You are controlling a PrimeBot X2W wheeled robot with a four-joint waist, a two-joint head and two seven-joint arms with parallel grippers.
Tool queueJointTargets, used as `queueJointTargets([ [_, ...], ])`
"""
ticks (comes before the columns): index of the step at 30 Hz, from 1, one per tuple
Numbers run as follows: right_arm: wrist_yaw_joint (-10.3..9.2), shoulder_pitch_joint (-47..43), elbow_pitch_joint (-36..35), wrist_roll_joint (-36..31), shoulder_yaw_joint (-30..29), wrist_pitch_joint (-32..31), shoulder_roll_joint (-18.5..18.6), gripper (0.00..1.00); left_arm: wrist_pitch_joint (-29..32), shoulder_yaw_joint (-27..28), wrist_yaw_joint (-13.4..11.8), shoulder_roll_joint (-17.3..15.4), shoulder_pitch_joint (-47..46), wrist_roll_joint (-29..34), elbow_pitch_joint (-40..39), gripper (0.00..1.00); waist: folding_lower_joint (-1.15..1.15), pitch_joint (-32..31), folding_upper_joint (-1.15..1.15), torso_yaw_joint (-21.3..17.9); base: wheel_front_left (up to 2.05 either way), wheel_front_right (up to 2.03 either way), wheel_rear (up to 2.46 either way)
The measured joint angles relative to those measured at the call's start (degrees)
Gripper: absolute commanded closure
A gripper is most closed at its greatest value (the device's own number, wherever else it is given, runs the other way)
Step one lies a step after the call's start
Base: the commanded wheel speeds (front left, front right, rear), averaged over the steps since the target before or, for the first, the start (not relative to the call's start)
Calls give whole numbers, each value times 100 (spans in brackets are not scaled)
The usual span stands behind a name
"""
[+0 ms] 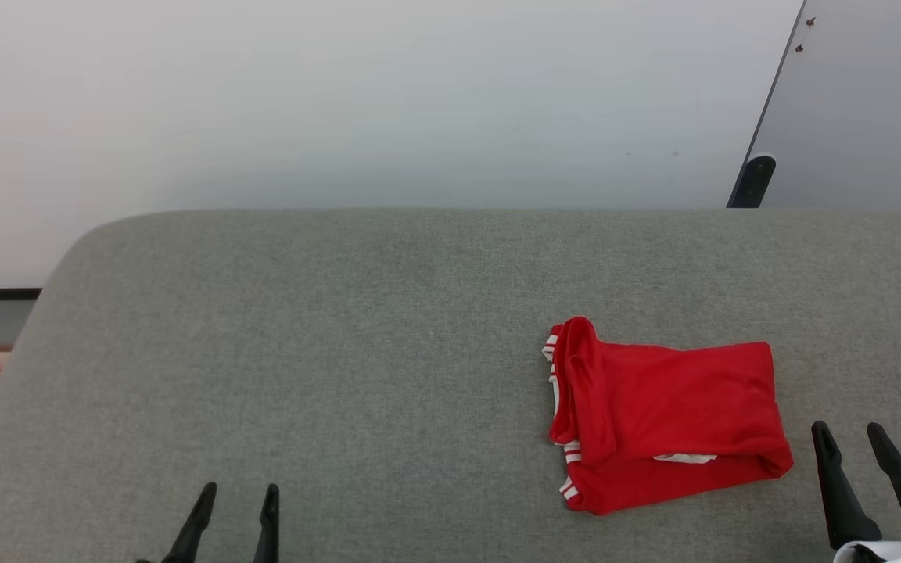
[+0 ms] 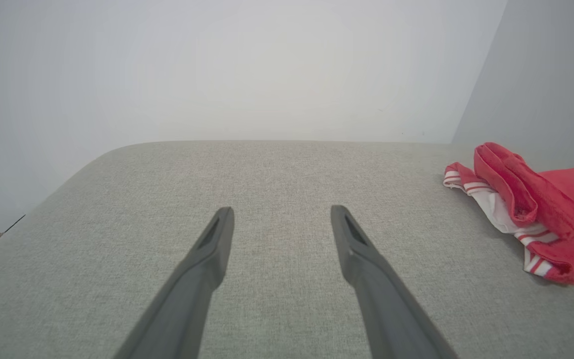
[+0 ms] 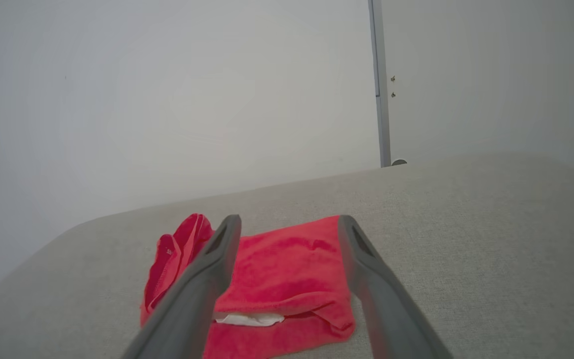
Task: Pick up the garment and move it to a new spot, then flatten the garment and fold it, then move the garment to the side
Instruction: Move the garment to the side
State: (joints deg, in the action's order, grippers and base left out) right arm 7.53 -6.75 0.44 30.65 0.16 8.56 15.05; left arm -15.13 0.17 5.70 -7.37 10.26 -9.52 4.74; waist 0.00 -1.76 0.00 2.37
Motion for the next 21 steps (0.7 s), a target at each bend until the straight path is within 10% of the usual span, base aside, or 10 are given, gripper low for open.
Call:
queueJointTargets([
  [9, 0, 283, 82, 66, 230, -570, 160, 0, 0, -83, -43, 20, -98, -36, -7, 0, 0, 88, 0, -28, 0, 0, 0],
  [21, -1, 2195, 922, 694, 609, -4062, 1235, 0, 0, -310, -65, 126, -728, -16, 97, 0, 0, 620, 0, -109, 0, 0, 0],
])
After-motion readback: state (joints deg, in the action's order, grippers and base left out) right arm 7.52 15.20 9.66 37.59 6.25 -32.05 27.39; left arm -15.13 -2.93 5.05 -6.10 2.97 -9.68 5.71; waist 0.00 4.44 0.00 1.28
